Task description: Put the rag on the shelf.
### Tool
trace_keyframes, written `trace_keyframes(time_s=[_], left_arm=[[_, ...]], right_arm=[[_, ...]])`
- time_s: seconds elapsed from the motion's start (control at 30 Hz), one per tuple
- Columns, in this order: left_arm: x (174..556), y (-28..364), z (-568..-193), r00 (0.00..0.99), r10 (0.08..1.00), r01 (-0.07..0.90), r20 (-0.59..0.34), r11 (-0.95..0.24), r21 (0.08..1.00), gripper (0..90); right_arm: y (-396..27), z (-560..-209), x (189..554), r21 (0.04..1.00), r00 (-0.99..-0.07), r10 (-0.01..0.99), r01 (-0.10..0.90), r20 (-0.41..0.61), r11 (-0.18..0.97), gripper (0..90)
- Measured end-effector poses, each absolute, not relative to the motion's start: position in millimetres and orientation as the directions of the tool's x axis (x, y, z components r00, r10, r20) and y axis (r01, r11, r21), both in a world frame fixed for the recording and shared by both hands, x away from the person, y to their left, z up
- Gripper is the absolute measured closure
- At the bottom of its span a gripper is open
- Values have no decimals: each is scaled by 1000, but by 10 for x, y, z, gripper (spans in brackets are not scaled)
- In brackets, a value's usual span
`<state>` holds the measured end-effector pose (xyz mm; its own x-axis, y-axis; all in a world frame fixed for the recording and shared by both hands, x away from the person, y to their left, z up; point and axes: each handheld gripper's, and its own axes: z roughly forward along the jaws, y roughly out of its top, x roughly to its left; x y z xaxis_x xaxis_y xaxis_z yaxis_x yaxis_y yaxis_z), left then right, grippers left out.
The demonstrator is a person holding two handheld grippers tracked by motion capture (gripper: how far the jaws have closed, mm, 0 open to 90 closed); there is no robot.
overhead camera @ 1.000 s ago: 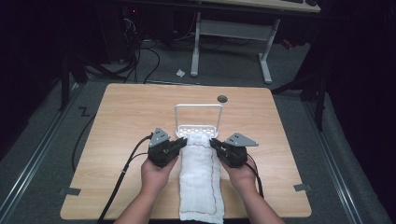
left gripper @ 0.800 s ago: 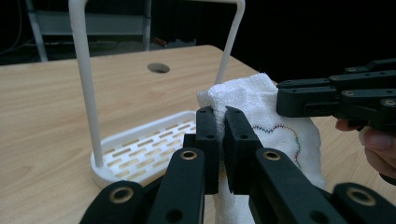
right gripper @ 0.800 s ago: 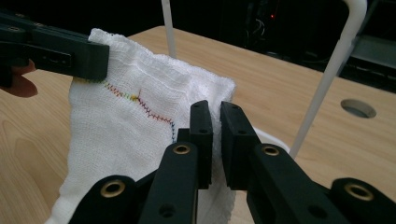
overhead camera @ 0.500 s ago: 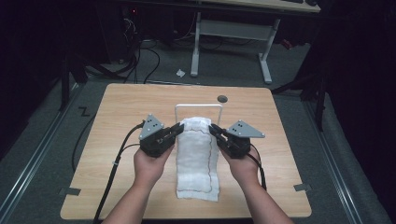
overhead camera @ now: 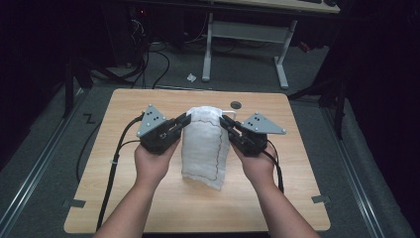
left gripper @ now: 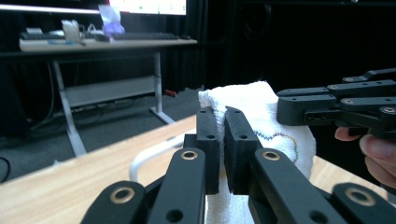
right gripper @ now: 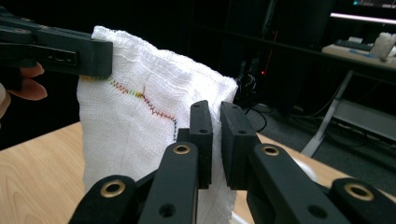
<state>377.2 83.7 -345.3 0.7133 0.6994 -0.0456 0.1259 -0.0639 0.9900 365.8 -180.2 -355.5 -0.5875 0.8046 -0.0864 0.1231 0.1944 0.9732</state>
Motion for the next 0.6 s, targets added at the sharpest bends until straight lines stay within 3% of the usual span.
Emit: trace_keyframes(time_s=[0.27, 0.6], left_arm=[[3856, 798, -3208, 714, 700, 86, -15, -66, 994, 859], [4138, 680, -3034, 724, 689, 102, -32, -62, 993, 859]], right_arm=[[-1814, -3289, 3706, 979, -577, 810, 81, -105, 185, 842], [-1938, -3096, 3964, 984, -542, 836, 89, -80, 152, 843]])
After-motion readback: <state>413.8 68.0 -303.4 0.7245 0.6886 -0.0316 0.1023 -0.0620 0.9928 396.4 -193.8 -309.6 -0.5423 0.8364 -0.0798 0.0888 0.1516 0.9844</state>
